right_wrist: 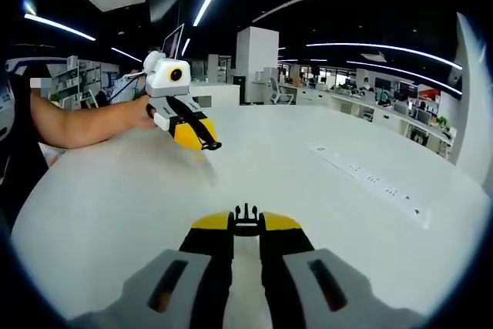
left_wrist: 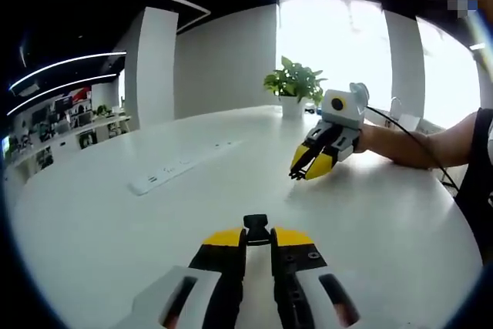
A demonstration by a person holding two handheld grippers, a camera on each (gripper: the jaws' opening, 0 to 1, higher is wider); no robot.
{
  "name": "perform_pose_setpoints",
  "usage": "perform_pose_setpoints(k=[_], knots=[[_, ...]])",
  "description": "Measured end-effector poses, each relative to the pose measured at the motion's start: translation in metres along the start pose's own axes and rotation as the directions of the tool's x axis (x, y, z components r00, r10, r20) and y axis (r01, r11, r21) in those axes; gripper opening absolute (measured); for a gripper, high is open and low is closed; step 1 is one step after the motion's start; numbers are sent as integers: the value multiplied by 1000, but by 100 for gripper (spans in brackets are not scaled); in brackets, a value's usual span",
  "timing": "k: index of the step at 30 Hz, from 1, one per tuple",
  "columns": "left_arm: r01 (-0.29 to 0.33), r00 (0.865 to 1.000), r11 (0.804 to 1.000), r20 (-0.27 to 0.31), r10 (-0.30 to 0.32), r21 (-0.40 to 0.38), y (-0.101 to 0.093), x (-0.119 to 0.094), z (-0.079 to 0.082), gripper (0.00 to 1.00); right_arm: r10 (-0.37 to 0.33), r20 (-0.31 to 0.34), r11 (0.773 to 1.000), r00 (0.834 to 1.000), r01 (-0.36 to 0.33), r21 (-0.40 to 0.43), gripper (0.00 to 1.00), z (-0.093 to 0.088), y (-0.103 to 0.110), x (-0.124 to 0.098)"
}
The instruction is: Snap the two parts of the plastic buckle together until the buckle closes and remains connected.
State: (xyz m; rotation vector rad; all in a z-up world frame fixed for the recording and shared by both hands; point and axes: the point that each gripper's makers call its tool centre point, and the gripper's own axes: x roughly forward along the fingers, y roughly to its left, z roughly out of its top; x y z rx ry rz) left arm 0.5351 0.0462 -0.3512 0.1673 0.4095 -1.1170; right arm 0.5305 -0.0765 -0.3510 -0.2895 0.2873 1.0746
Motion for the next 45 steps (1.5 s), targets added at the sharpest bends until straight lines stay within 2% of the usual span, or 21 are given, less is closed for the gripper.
perform_pose_setpoints(k=[3, 9, 12, 17, 25, 35, 41, 45], knots=[[5, 1000, 1000, 0, -5, 3, -2, 0, 2, 11, -4, -2, 1000, 1000, 4, -3, 11, 1, -1, -1], [5, 1000, 1000, 16, -6, 9, -4, -6, 10, 11, -1, 23, 1000, 1000, 0, 16, 11, 14, -3, -9], [-33, 998, 999, 57, 32, 12, 2, -12, 20, 11, -5, 23, 1000, 1000, 5, 5, 12, 19, -2, -12], [-33, 995, 999, 95, 33, 0, 2, -22, 31, 10, -9, 31, 1000, 999, 9, -4, 12, 24, -1, -14], [-24, 997, 1000, 76, 24, 2, 0, -20, 27, 10, -15, 32, 1000, 999, 15, -7, 12, 26, -3, -16], [-21, 997, 1000, 78, 21, 2, -1, -21, 28, 10, -14, 36, 1000, 999, 14, -6, 12, 27, -2, -16], [-10, 999, 1000, 42, 10, 4, -4, -14, 19, 10, -3, 22, 1000, 1000, 3, 5, 12, 22, 2, -13], [-8, 998, 1000, 59, 8, 2, -4, -20, 26, 10, -11, 42, 1000, 999, 11, -4, 12, 33, 1, -19]])
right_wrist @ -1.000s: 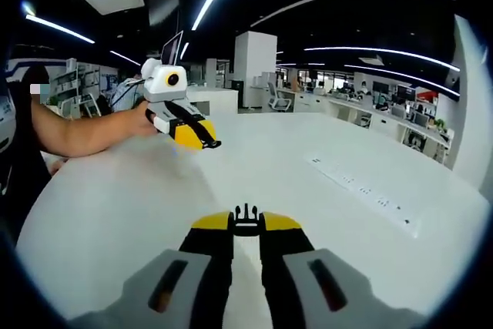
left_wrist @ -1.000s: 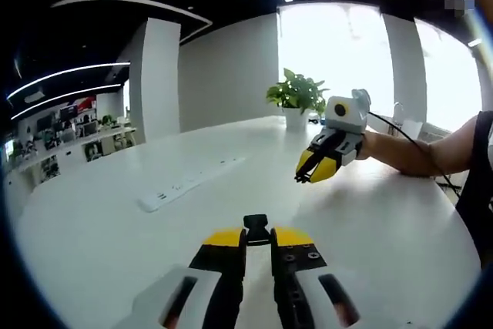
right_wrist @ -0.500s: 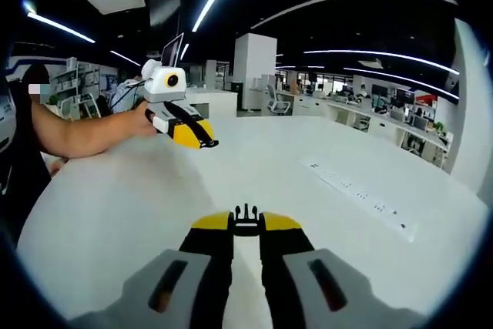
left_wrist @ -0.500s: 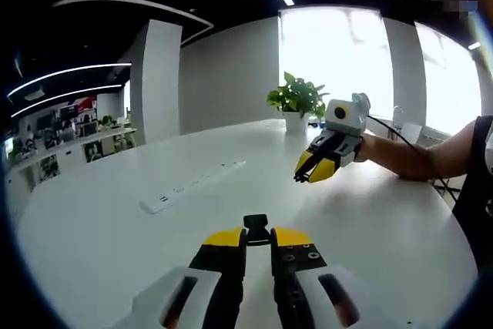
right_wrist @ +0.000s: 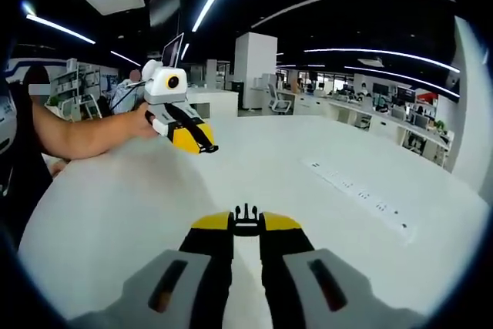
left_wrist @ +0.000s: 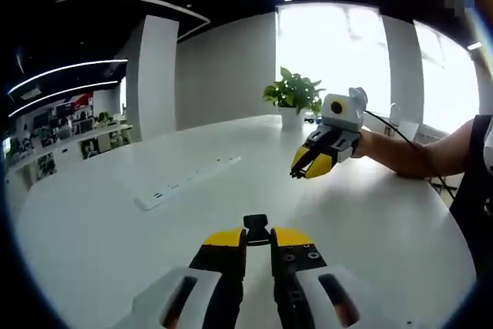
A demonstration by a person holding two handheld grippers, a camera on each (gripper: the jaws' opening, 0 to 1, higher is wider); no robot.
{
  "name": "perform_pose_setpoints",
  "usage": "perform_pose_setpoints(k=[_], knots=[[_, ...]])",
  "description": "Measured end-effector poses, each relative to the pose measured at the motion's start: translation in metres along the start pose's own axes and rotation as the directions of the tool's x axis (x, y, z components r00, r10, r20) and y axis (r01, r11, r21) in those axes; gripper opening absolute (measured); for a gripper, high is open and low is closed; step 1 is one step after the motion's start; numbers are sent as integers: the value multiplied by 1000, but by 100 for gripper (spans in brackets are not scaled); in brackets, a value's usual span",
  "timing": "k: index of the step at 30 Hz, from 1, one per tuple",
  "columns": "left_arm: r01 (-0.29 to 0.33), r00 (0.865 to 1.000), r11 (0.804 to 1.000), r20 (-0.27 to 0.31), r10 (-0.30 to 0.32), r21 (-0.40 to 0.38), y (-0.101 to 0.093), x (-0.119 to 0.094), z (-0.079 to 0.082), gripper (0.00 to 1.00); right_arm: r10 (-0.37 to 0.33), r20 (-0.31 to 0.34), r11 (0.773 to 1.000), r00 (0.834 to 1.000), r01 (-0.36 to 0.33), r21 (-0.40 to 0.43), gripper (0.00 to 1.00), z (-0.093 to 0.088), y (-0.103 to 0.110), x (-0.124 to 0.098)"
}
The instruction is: Snap the two parts of the plastic buckle together until the buckle closes and remains connected.
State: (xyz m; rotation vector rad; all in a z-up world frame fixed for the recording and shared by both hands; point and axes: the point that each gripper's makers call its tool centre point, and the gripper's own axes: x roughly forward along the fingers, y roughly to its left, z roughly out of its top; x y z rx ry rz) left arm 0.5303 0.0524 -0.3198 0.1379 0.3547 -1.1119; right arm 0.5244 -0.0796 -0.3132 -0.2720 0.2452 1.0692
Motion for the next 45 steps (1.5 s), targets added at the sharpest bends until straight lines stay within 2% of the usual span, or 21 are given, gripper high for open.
perform_pose_setpoints(k=[4, 21, 29, 41, 45], knots=[[-4, 1000, 1000, 25, 5, -5, 0, -3, 6, 10, 0, 15, 1000, 1000, 0, -6, 12, 8, 3, -2], [-1, 999, 1000, 50, 0, 22, -5, -6, 17, 11, -19, 26, 1000, 999, 20, -9, 12, 12, -3, -4], [14, 998, 999, 54, -16, 37, -13, -11, 27, 10, -12, 40, 1000, 999, 13, -23, 12, 25, 1, -9], [23, 999, 999, 36, -24, 23, -13, -9, 21, 11, -15, 38, 1000, 999, 16, -22, 12, 24, 1, -10], [44, 999, 999, 8, -44, 17, -16, -8, 15, 11, -10, 30, 1000, 1000, 10, -18, 12, 21, 1, -9]])
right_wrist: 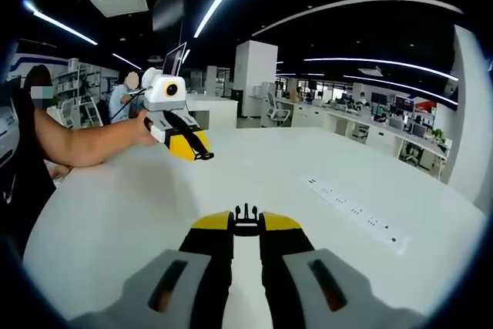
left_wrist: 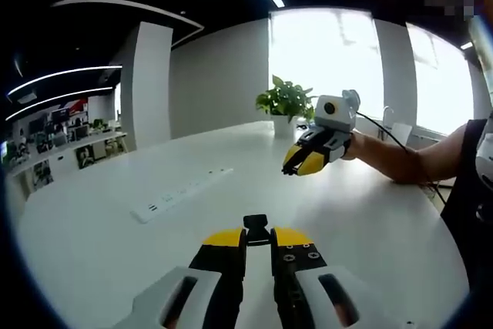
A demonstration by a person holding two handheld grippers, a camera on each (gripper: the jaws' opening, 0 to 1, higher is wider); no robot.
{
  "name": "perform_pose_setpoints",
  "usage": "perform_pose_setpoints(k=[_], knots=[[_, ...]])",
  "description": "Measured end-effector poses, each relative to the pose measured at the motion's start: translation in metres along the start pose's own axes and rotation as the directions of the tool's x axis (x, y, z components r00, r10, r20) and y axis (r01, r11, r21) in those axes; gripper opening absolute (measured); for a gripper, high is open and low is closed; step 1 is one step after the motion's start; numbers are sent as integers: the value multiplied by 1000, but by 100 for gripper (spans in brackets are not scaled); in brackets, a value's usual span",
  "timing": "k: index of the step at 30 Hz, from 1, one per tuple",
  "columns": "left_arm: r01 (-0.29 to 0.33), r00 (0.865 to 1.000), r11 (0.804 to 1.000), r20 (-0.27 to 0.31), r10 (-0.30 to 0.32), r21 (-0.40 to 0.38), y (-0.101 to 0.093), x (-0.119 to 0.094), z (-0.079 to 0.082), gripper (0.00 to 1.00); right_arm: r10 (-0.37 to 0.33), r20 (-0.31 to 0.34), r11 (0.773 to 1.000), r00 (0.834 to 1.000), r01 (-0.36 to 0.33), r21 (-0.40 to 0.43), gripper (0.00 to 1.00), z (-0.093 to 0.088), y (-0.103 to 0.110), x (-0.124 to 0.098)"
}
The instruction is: Snap the two parts of the plastic buckle together until the buckle closes and remains connected.
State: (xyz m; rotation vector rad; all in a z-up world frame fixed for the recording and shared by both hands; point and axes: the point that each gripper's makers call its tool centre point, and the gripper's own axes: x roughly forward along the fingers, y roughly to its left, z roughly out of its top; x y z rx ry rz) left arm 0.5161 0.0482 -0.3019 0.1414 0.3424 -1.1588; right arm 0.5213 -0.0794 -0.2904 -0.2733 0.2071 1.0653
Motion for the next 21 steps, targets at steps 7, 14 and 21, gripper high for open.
perform_pose_setpoints(k=[7, 14, 21], knots=[[18, 999, 1000, -30, -18, 8, -5, 3, -5, 10, 8, -10, 1000, 1000, -8, 6, 12, -3, 3, 1], [52, 996, 999, -79, -51, 16, -11, 5, -15, 10, 30, -23, 1000, 999, -29, 7, 12, -5, 7, 2], [66, 994, 998, -90, -64, 18, -13, 5, -17, 10, 56, -45, 998, 997, -56, 11, 11, -11, 12, 3]])
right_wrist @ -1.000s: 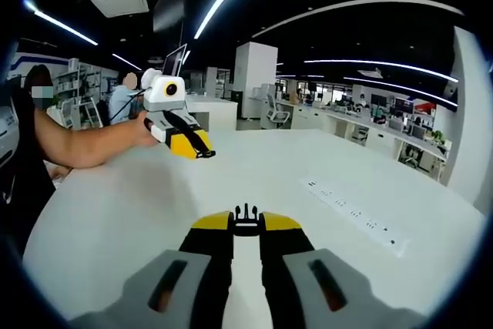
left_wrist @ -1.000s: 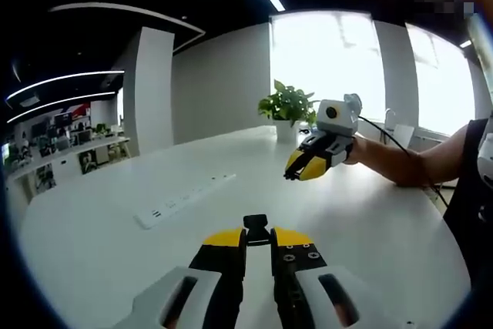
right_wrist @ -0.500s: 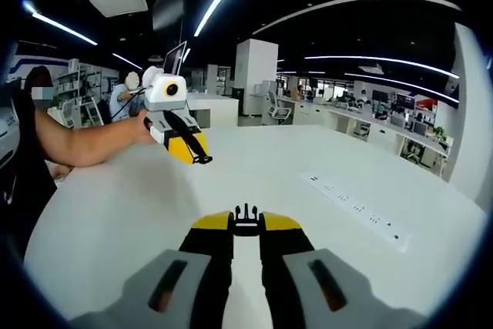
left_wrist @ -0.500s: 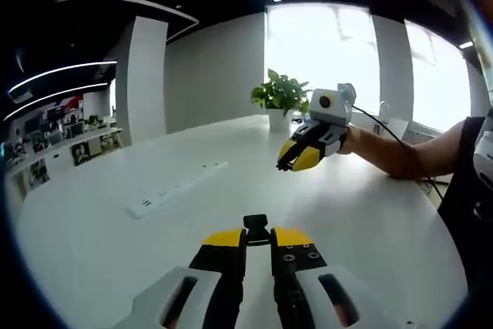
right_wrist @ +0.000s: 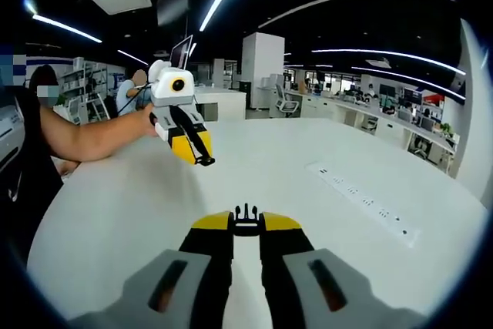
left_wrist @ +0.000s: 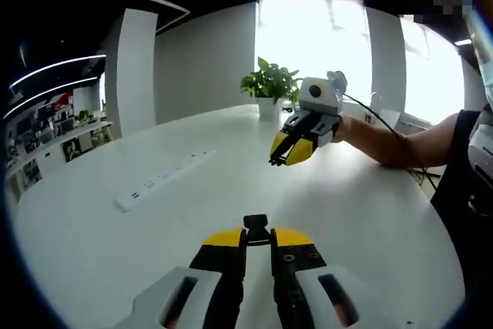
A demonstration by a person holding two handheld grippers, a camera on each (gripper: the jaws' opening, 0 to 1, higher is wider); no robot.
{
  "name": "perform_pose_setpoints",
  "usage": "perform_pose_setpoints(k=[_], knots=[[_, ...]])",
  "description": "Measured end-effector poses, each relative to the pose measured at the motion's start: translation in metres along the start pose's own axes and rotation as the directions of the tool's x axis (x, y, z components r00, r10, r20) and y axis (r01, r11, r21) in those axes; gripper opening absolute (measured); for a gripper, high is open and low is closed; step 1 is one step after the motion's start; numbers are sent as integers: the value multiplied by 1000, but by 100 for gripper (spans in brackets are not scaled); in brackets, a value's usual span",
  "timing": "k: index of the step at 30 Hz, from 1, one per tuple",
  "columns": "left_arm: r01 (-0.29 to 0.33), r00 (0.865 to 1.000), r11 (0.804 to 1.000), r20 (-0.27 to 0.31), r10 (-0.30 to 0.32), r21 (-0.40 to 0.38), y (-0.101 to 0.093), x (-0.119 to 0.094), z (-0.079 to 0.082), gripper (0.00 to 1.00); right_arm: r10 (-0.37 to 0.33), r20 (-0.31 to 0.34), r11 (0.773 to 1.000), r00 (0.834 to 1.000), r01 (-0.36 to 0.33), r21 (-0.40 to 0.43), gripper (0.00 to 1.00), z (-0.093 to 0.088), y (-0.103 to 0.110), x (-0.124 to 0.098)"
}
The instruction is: Snap the two parts of the plastic buckle together until the buckle closes and remains connected.
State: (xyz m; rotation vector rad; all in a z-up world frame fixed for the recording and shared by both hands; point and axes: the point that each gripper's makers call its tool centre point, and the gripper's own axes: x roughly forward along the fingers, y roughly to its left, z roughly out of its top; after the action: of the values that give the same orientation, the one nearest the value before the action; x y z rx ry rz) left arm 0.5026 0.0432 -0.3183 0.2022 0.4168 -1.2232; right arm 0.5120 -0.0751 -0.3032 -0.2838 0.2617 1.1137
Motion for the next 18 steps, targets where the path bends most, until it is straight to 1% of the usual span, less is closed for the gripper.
perform_pose_setpoints(k=[10, 15, 18], knots=[[4, 1000, 1000, -10, -4, 6, -4, 2, 0, 10, 13, -7, 1000, 1000, -13, 4, 12, -2, 2, 0], [20, 1000, 1000, -10, -20, 9, -11, 3, 1, 10, 21, -15, 1000, 1000, -21, 4, 12, -4, 7, 1], [27, 999, 999, -22, -27, 18, -15, 4, 0, 10, 23, -17, 1000, 1000, -23, 4, 12, -4, 9, 0]])
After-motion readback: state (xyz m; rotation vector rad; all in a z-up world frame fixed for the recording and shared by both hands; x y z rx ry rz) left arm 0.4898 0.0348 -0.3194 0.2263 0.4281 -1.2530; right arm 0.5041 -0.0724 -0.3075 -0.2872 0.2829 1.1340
